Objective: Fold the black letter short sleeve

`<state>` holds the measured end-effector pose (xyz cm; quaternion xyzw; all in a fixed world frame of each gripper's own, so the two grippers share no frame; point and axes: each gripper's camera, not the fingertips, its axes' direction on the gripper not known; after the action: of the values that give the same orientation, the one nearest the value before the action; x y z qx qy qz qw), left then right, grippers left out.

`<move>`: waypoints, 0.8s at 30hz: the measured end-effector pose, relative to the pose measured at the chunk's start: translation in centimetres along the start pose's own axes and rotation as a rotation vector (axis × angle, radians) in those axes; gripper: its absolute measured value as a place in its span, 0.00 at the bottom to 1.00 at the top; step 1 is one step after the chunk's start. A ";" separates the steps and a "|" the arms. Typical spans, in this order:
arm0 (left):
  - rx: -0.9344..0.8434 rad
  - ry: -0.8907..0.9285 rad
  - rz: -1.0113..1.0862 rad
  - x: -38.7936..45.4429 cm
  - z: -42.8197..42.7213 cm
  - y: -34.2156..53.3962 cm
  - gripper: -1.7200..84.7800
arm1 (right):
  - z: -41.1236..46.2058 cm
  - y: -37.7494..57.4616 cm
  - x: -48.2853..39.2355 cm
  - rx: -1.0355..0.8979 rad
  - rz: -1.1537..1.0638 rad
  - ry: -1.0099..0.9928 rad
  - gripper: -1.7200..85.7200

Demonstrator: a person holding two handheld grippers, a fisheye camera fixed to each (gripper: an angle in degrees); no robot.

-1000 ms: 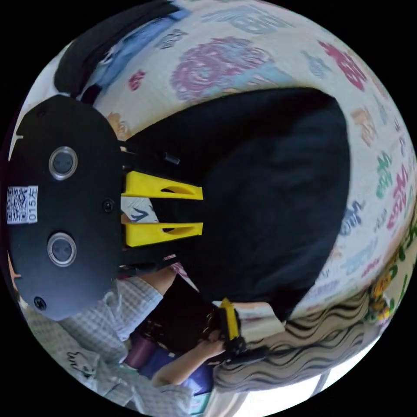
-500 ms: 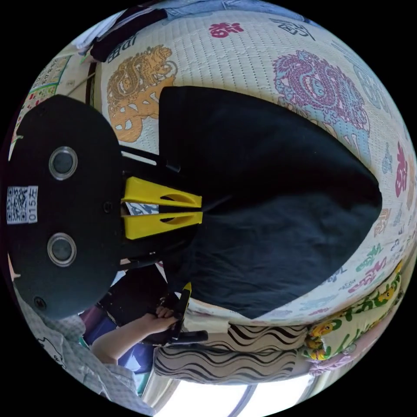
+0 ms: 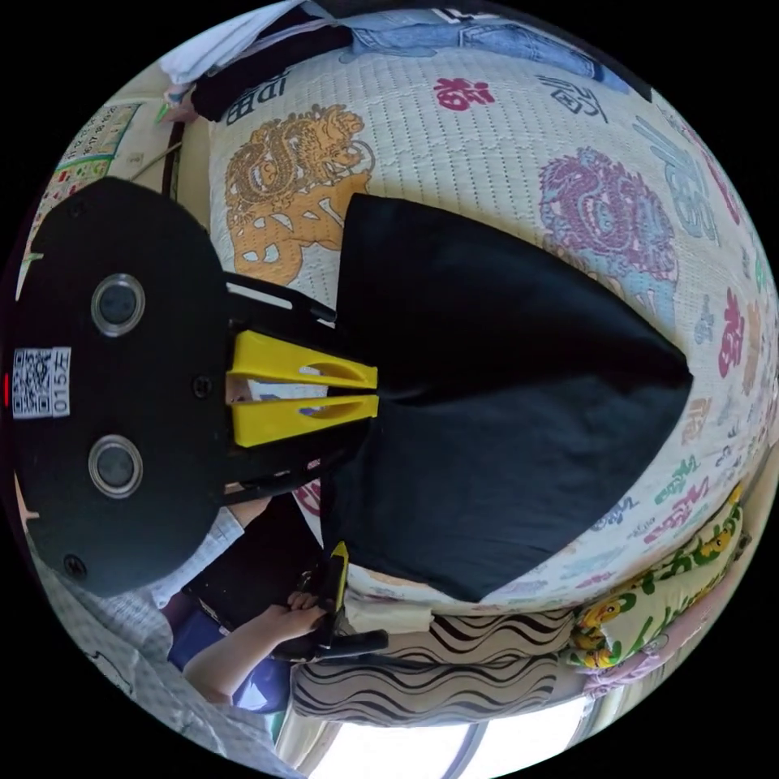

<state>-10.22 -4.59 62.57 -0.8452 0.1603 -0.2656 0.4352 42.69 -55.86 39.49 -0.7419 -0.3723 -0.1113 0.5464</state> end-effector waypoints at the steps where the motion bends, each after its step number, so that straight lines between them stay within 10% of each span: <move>1: -0.009 -0.004 -0.003 -0.3 0.6 0.1 0.02 | 0.9 -0.7 -0.4 -0.032 0.002 0.024 0.01; 24: 0.251 -0.006 -0.235 -13.0 5.5 8.8 0.12 | -3.1 -24.3 -36.5 0.027 -0.659 0.456 0.14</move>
<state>-17.86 0.49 48.66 -0.7978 0.0248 -0.3301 0.5040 1.63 -71.26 37.45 -0.5320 -0.4607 -0.4376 0.5597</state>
